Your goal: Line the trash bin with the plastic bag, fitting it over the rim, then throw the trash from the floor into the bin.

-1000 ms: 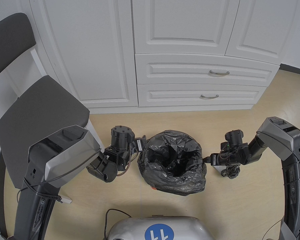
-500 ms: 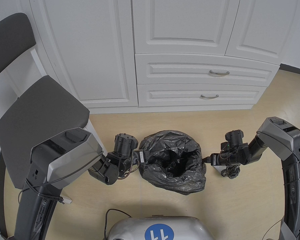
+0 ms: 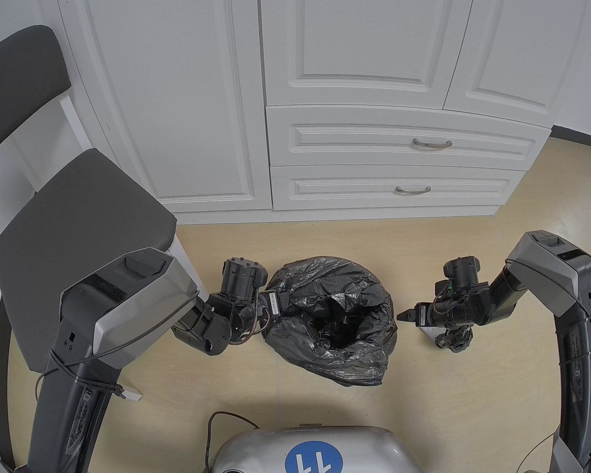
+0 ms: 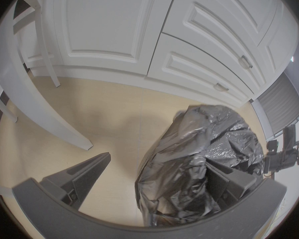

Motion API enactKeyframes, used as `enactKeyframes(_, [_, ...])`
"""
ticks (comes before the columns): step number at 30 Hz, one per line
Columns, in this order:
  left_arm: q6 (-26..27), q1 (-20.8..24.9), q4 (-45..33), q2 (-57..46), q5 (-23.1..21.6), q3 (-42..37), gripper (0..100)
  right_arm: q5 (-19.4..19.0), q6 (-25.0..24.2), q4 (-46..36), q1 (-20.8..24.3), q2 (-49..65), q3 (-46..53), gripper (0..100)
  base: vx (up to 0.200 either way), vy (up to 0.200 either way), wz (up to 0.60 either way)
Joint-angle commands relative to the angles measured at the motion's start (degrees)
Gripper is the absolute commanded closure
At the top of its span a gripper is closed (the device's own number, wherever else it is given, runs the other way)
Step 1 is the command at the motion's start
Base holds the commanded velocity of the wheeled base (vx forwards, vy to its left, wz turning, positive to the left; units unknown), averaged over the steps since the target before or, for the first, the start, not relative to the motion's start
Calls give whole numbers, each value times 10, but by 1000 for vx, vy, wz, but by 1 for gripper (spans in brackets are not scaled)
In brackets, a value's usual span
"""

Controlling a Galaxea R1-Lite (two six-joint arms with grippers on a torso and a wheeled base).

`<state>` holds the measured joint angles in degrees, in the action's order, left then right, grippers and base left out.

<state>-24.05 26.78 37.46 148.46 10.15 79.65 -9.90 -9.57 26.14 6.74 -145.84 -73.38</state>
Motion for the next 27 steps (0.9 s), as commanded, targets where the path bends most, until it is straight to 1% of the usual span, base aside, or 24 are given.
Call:
enactKeyframes(1, [0,-1,7,-12,1,-4,0,0,0,1,0,0,1,0,0,0,0])
enactKeyframes(7, [-1,-4,36,-32,7,-6,0,0,0,1,0,0,1,0,0,0,0])
enactKeyframes(14, [-1,-13,84,-8,8,15,0,0,2,2,1,1,3,0,0,0,0])
enactKeyframes(18, [-2,-16,92,3,9,29,0,0,1,12,1,4,6,0,0,0,0])
enactKeyframes(24, [-7,-17,84,23,10,58,0,0,0,45,6,24,28,0,0,0,0])
enactKeyframes(27, [-7,-17,83,26,10,62,0,0,0,49,6,28,30,0,0,0,0])
